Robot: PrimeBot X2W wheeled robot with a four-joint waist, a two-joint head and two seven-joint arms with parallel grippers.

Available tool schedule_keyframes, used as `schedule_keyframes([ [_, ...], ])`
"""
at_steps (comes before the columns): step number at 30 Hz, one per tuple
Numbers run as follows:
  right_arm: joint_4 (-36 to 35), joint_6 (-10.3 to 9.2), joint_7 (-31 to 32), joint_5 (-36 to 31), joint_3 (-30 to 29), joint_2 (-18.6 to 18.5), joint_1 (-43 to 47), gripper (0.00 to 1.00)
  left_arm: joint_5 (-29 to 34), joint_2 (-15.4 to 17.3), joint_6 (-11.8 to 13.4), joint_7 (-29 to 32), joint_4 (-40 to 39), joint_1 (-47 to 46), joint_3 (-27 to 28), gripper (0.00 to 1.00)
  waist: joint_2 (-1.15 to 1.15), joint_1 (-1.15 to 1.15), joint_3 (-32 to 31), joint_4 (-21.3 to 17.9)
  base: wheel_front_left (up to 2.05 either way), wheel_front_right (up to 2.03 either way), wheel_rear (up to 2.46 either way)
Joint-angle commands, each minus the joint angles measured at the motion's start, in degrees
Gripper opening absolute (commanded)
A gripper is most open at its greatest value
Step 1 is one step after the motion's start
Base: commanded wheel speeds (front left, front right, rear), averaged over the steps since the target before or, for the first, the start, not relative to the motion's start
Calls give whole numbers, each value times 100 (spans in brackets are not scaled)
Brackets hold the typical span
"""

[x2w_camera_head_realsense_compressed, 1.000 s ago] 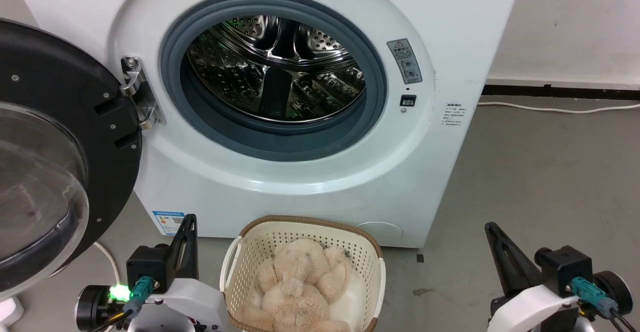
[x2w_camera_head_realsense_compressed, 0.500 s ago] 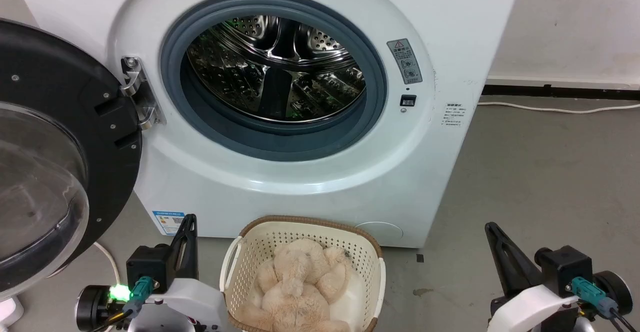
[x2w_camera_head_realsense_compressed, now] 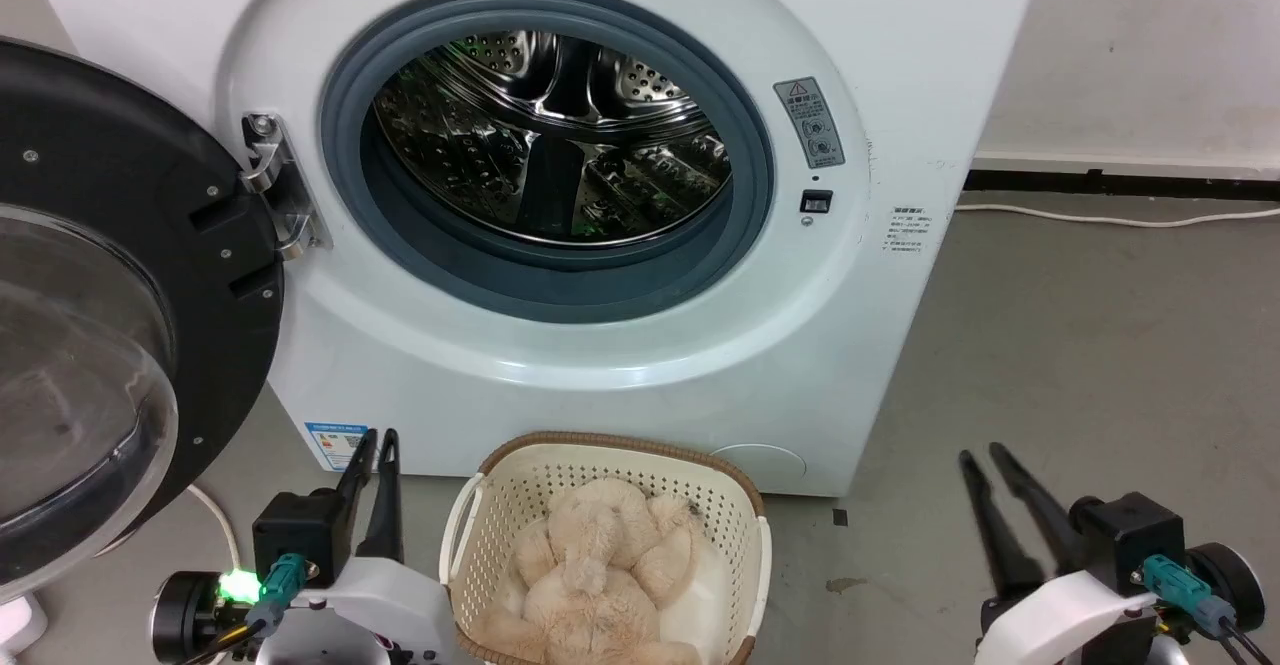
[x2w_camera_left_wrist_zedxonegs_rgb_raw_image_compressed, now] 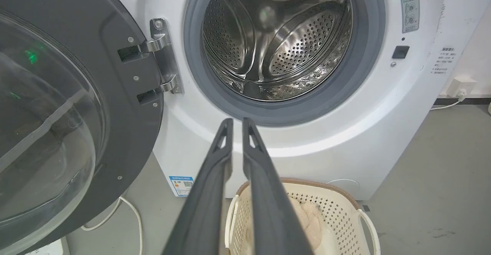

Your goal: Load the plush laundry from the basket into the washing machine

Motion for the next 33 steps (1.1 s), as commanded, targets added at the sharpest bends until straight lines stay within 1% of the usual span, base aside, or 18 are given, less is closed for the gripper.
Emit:
schedule_keyframes([
  [1,0,0,-2,4,2,0,1,100,-3,0,0,-2,0,1,1,100,0,0,0,0,0,0,0],
  [18,26,-1,-203,354,0,0,72,100,-330,18,0,-176,142,-35,-137,100,0,0,94,-30,0,0,0],
  [25,9,-1,-287,494,-50,0,40,100,-465,56,-48,-190,355,-224,-217,100,0,0,271,-89,0,0,0],
  [33,-85,-1,-382,654,-89,-1,-40,100,-601,137,-126,-151,725,-606,-337,100,0,0,610,-198,0,0,0],
])
